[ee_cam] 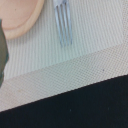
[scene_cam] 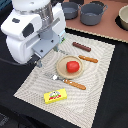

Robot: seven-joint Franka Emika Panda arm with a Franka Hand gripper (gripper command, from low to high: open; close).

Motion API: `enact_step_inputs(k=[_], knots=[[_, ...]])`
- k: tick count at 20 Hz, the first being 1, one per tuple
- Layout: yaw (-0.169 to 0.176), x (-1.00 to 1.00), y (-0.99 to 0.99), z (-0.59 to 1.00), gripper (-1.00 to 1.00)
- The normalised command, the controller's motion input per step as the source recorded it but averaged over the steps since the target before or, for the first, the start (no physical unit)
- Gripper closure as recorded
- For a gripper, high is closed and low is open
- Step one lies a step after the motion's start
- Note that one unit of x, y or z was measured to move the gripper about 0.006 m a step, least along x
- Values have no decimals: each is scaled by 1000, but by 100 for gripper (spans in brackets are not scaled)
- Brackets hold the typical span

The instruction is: Interact with the objects in diverse but meaningful ways.

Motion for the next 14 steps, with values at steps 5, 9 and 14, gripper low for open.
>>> enact_step_inputs(k=[5,9,14], knots=[[29,517,-569,145,-100],[35,507,-537,202,-100],[40,467,-543,221,-100]])
